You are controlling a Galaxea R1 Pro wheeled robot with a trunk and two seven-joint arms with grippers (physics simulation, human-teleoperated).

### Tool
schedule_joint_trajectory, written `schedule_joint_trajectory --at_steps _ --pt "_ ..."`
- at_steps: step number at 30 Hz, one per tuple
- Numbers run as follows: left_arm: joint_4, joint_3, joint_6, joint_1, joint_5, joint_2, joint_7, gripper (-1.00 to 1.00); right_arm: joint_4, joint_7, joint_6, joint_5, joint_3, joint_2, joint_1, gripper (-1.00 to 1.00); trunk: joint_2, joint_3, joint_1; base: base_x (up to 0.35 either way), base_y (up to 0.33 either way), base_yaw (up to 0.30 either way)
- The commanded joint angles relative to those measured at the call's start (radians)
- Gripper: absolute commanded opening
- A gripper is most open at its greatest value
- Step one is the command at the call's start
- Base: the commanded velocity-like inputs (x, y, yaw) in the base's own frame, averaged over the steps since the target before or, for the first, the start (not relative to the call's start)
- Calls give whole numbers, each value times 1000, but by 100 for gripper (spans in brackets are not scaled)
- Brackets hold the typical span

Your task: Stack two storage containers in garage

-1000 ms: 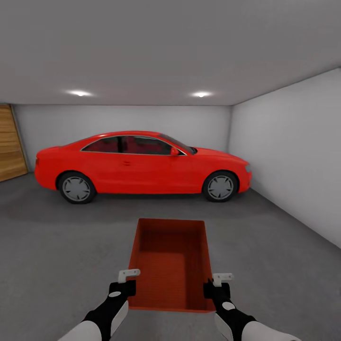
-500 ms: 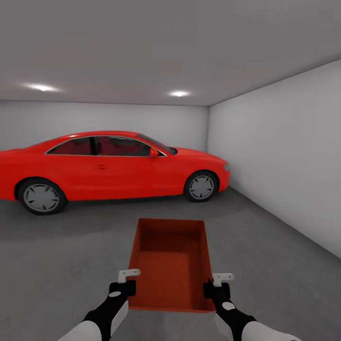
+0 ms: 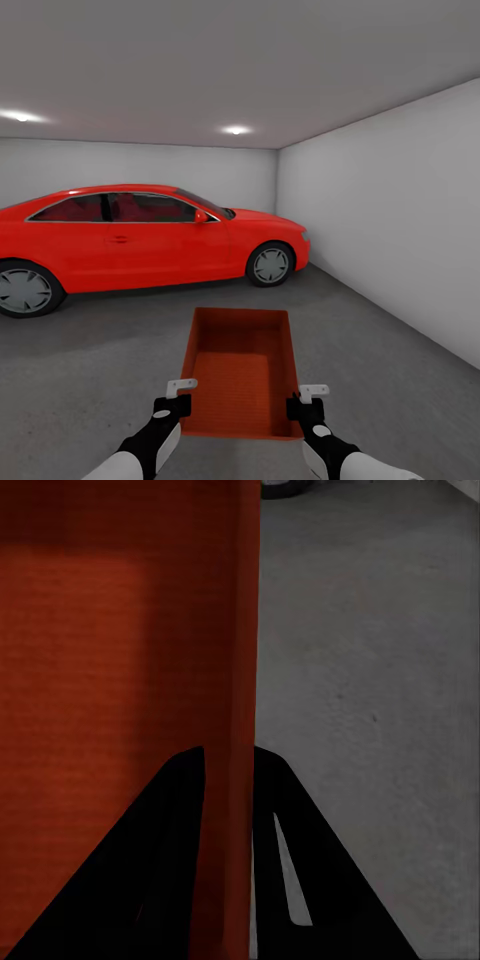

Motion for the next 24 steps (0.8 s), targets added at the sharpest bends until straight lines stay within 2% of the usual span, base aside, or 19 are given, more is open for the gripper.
schedule_joint_trajectory --at_steps 1,8,24 --pt "-27 52 -52 -1 -18 30 10 -100 2 0 -2 -10 -45 0 0 -100 -1 -2 1 321 115 0" --pt "-27 52 -52 -1 -18 30 10 -100 2 -1 -2 -10 -45 0 0 -100 -1 -2 1 321 115 -140" --pt "-27 52 -52 -1 -18 30 10 -100 2 -1 -2 -10 -45 0 -1 -100 -1 -2 1 321 115 -281"
